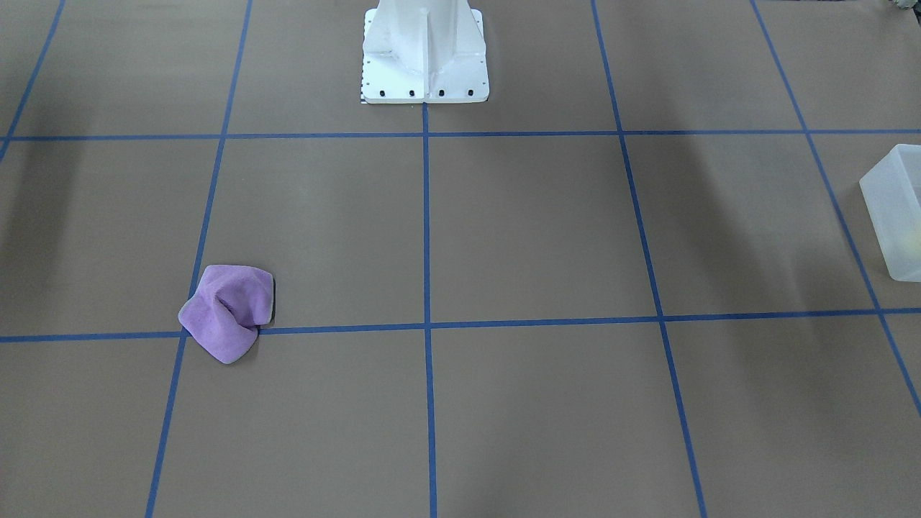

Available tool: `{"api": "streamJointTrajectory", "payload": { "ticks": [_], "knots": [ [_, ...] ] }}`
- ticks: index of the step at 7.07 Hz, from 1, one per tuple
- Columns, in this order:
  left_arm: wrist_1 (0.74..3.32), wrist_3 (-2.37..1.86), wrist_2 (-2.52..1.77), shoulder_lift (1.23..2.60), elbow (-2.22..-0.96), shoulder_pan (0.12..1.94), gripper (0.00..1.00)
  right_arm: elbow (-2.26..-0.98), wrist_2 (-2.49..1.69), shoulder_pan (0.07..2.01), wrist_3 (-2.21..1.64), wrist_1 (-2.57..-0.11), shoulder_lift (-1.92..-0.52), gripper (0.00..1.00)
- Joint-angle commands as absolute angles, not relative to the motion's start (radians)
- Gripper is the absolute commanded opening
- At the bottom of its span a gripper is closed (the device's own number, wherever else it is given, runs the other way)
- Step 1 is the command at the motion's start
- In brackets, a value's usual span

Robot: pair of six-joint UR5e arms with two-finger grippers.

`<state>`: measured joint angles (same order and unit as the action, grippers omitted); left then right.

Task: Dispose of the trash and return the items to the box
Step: 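Lift the green bowl with the left gripper and carry it over the box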

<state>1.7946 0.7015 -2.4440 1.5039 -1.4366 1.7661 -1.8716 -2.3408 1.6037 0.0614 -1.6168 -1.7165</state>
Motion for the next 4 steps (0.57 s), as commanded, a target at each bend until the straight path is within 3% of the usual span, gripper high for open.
{"api": "streamJointTrajectory", "payload": {
  "ticks": [1,4],
  "knots": [
    [1.744,0.961,-2.422,1.619,-1.215,1.86,0.0,-1.873,-2.341,1.603,0.061,-1.617,-1.715,1.0],
    [1.934,0.985,-2.422,1.784,-0.829,1.858,0.0,-1.876,-2.339,1.603,0.063,-1.615,-1.715,1.0]
  ]
}}
